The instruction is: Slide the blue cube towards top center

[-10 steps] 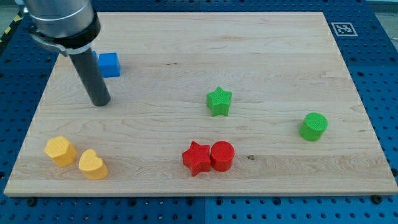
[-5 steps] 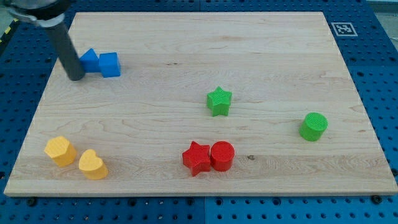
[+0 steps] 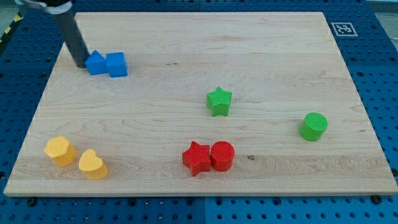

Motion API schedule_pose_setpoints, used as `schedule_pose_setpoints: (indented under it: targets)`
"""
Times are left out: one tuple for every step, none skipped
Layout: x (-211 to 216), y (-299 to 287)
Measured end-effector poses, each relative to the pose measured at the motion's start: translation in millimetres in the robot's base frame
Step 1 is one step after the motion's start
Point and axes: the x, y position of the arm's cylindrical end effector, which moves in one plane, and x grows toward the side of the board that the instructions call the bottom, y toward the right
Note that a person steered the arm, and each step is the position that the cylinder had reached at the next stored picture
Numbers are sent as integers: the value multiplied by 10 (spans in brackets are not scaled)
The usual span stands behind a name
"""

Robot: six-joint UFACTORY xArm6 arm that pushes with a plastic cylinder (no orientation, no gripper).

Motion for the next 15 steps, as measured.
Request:
schedule_pose_setpoints:
  targets:
    - [-50,319]
    - [-42,451]
    - [-31,451]
    - [-31,473]
    - [94,473]
    - [174,473]
    - [174,529]
    - [153,843]
    - [49,1144]
    - [-38,1434]
    - [-12,1550]
    - [257,1588]
    - [337,1948]
    - [346,2252]
    - [374,2252]
